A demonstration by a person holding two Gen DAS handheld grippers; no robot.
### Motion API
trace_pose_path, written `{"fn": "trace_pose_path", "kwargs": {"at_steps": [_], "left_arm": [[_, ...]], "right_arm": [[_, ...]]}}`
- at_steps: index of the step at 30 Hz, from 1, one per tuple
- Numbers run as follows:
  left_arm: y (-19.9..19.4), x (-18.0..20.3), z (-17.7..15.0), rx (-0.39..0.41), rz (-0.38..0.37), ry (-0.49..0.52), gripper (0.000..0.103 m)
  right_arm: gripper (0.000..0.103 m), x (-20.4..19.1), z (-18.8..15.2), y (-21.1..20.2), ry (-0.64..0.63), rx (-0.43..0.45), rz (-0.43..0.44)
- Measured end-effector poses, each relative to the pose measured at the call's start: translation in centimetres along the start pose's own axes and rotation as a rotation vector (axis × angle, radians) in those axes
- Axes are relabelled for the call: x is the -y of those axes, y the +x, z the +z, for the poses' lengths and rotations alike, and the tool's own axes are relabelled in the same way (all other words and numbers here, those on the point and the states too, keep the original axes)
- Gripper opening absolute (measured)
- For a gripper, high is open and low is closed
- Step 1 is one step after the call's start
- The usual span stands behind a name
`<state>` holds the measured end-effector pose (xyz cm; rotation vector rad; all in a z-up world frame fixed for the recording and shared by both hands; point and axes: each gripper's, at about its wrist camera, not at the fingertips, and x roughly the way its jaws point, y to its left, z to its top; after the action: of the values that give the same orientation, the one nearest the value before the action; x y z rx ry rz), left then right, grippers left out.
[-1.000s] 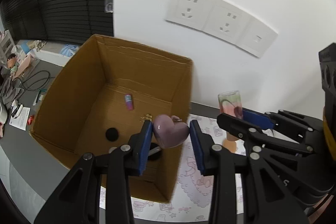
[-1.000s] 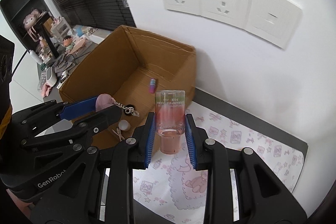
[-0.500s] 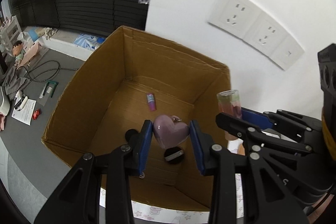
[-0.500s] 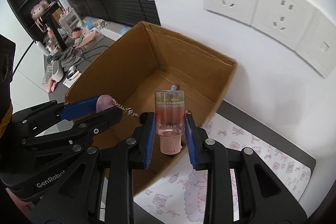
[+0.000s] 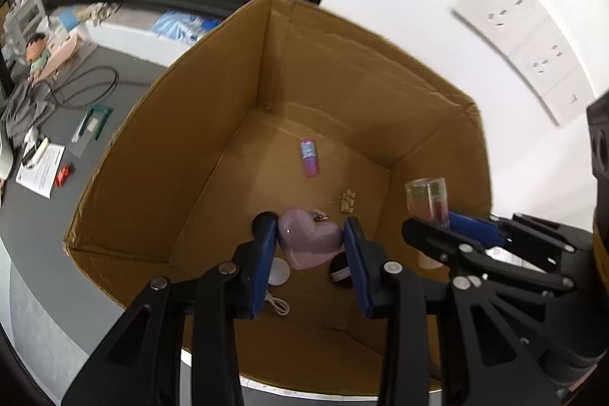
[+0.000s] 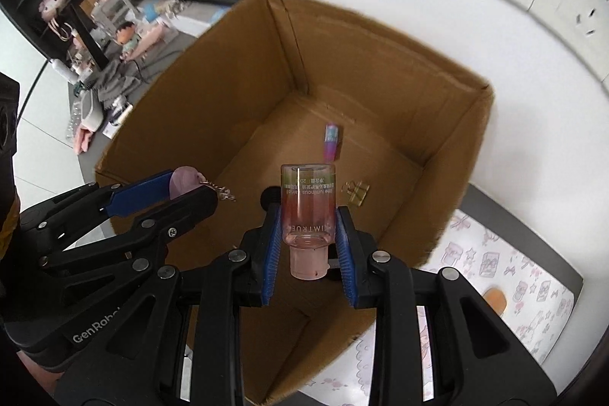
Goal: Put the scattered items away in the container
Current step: 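Carry the heart keychain with the left tool while the right tool carries the jar over the box, then open both tools to drop the keychain and jar into the box, then move both tools back over the orange sponge and grey item on the mat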
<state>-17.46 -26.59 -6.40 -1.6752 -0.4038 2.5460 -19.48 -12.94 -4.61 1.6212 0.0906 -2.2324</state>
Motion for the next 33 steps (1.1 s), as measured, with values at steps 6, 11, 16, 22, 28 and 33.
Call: {"fn": "trace_pose_path", "kwargs": {"at_steps": [6, 11, 16, 22, 28, 33], "left_arm": [[1.0, -1.0, -0.7, -0.036, 0.011, -0.008, 0.036], [1.4, -0.8, -0.9, -0.049, 0.011, 0.000, 0.036], [1.6, -0.8, -0.8, -0.065, 0.014, -0.001, 0.036], [1.5, -0.6, -1.1, -0.069, 0.028, 0.010, 0.037], [0.7, -0.4, -1.0, -0.045, 0.012, 0.003, 0.062], [-0.4, -0.5, -0.9, -0.004, 0.051, -0.011, 0.095]], "right_arm": [[0.030, -1.2, -0.7, 1.5, -0.002, -0.034, -0.004], [0.030, -0.9, -1.5, 2.5, 0.033, -0.058, 0.015], [0.030, -0.7, -1.9, 2.4, 0.030, -0.054, 0.030], [0.032, -0.5, -2.0, 2.1, 0.023, -0.045, 0.030], [0.053, 0.6, -2.0, 1.3, 0.042, -0.023, 0.039], [0.057, 1.7, -2.0, 0.1, 0.056, 0.007, 0.059]]}}
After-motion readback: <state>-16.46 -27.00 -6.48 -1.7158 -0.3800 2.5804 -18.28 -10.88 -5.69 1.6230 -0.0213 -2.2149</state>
